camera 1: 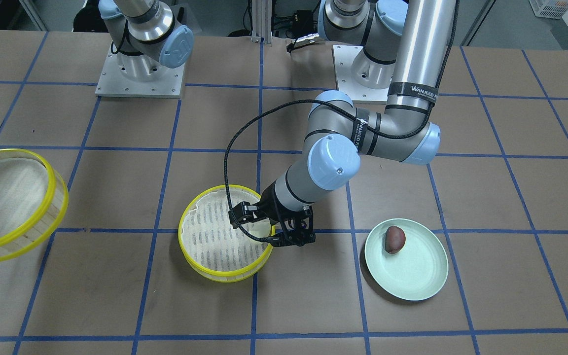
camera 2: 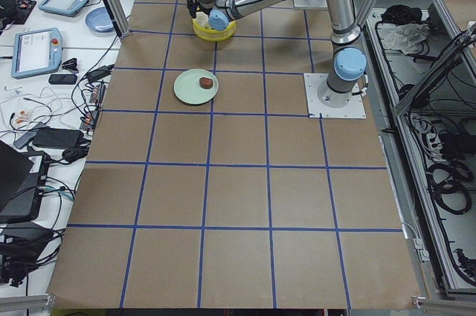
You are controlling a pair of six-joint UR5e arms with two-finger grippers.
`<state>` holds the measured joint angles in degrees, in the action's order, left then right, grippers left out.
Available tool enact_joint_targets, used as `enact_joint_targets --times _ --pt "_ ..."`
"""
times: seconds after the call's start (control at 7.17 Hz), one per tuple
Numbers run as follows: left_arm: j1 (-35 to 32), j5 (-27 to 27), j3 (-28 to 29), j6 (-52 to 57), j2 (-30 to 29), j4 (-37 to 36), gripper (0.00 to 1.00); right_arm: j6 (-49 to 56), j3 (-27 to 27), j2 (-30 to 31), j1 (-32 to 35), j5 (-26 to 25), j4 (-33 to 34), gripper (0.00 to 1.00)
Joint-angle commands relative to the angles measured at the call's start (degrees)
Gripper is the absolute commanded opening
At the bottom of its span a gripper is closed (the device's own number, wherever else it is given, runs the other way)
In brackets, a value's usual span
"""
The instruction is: Stack buns with steamer
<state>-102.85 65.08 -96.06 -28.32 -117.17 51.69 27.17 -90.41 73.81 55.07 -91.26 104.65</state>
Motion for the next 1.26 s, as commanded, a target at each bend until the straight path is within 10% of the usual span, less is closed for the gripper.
enact_joint_targets --times 0.0,0.56,1.12 --pt "2.9 3.4 3.0 0.6 2.7 4.5 1.0 -10.0 -0.5 3.0 6.0 -0.1 -2.2 0.0" --pt "16.0 15.4 7.5 26.2 9.8 19.6 1.0 -28.6 -1.7 5.5 24.8 0.9 -2.5 0.0" --pt "22.9 19.6 1.1 46.2 8.1 15.1 1.0 -33.8 -8.0 4.6 35.1 5.2 2.4 0.0"
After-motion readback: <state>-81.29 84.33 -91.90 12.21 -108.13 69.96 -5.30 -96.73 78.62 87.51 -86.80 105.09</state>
